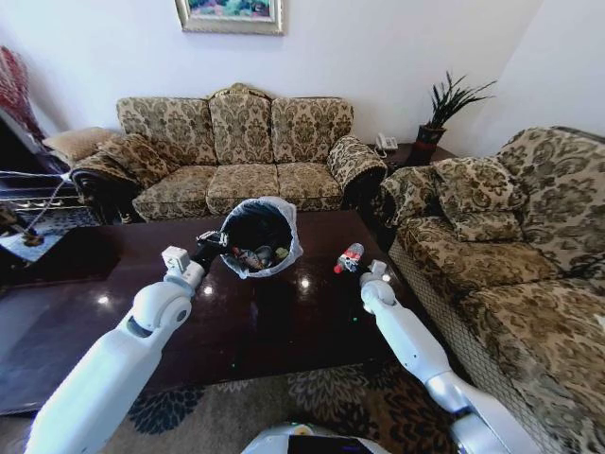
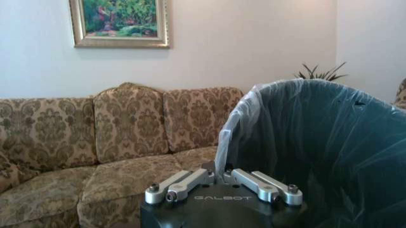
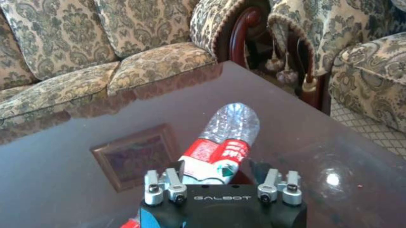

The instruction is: Move to the front of the table and place the trash on the table into the trash bin.

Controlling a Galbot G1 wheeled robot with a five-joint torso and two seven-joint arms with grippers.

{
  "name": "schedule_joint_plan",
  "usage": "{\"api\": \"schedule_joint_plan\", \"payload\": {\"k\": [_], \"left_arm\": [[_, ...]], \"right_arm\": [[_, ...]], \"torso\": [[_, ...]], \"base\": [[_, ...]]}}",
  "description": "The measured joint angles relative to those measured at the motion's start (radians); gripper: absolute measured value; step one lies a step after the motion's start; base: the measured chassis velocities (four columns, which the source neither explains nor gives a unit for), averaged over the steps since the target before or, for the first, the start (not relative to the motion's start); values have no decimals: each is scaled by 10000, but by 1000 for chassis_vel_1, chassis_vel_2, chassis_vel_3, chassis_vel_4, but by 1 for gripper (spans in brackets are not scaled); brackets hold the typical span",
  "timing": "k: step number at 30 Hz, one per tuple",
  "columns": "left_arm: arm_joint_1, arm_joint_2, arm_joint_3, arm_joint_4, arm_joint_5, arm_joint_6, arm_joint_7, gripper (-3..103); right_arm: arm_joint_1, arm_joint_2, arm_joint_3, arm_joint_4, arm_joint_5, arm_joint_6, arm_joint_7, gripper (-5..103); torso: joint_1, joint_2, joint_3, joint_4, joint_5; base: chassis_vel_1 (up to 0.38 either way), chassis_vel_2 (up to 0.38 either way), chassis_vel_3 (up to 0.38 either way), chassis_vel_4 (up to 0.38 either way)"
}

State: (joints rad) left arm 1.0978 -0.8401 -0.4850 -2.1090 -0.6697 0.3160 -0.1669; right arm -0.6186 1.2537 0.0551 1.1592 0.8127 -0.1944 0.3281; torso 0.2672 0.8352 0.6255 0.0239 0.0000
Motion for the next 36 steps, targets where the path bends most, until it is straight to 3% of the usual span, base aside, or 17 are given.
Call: {"api": "schedule_joint_plan", "payload": {"k": [1, 8, 11, 17, 27, 29, 33, 34, 36], "left_arm": [[0, 0, 0, 0, 0, 0, 0, 2], [-26, 1, 0, -20, -27, -30, 35, 2], [-36, 3, 2, -21, -29, -33, 56, 2], [-72, 0, 4, -21, -30, -43, 84, 2], [-73, -56, 18, -21, -30, -46, 85, 2], [-84, -61, 27, -20, -29, -46, 82, 2], [-290, -63, 107, 143, -37, -46, 92, 2], [-290, -63, 107, 143, -37, -46, 92, 2], [-533, -28, 249, 372, -171, -4, 75, 2]], "right_arm": [[0, 0, 0, 0, 0, 0, 0, 70], [22, 173, 39, -202, -147, 77, -154, 37], [35, 211, 66, -264, -182, 117, -215, 32], [99, 230, 81, -296, -187, 147, -276, 9], [23, 103, 47, 110, -412, 342, -226, 0], [-28, -47, 46, 524, -448, 376, -138, 0], [-193, -1434, -260, 3142, -596, 600, -150, 0], [-193, -1434, -260, 3142, -596, 600, -150, 0], [-214, -2552, -402, 4703, -850, 937, -865, 0]], "torso": [[0, 0, 0, 0, 0], [0, 1, -1, -4, -1], [0, 1, -1, -3, -1], [0, 1, -1, -1, -1], [1, 0, 1, -1, 5], [2, 0, 2, -1, 5], [1, 0, 0, -3, 0], [1, 0, 0, -3, 0], [1, 0, 0, -5, 2]], "base": [[0, 0, 0, 0], [0, 0, 0, 0], [0, 0, 0, 0], [0, 0, 0, 0], [0, 0, 0, 0], [0, 0, 0, 0], [0, 0, 0, 0], [0, 0, 0, 0], [0, 0, 0, 0]]}}
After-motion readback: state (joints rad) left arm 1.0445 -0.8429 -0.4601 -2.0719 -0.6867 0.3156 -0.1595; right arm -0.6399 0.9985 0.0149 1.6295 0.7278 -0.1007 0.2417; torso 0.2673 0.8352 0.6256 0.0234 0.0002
